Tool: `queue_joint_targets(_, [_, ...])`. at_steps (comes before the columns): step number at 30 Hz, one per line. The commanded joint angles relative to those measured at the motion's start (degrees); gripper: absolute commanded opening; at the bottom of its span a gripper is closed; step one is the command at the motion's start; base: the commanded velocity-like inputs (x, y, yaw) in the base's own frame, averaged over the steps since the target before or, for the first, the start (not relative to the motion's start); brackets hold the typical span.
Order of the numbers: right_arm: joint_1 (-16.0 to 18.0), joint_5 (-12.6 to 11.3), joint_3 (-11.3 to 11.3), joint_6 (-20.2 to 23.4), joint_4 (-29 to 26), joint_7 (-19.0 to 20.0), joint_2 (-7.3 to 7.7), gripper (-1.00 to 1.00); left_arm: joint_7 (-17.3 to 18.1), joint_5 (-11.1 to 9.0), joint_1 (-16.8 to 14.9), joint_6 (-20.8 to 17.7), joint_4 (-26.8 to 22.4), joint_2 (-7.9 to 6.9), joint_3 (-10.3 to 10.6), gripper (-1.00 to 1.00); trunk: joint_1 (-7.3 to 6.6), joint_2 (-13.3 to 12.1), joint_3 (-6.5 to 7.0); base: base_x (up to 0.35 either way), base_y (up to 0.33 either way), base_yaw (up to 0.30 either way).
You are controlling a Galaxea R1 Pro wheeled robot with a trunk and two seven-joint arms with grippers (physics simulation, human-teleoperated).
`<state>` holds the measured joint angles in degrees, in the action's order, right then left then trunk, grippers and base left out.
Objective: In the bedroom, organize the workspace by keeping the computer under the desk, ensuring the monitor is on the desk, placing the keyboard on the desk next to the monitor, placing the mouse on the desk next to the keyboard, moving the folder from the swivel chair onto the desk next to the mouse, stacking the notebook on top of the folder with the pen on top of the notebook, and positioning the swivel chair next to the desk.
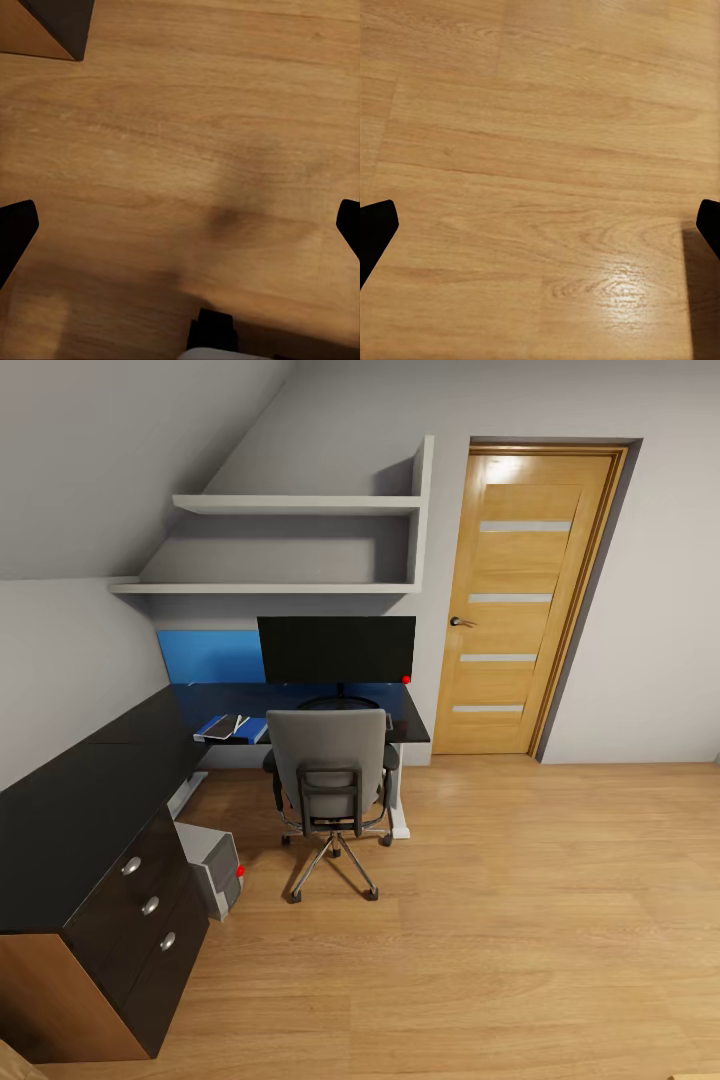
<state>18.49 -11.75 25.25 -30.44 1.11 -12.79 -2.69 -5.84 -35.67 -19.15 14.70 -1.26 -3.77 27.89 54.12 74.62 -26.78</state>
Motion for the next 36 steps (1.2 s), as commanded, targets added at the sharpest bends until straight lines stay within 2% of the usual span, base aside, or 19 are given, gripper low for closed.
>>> queue_joint_targets(1, [0.1,-0.5,0.5,-0.2,0.1,-0.1,-0.03,1.00,-0.3,-0.2,0.0,0.0,-0.1,-0.01,0.5,1.00,0.00,0.0,-0.06,0.000,0.000,0.000])
queue_joint_targets(36, [0.1,-0.5,0.5,-0.2,0.1,-0.1,-0.03,1.00,-0.6,-0.3,0.0,-0.2,-0.1,-0.02,0.4,1.00,0.00,0.0,-0.06,0.000,0.000,0.000])
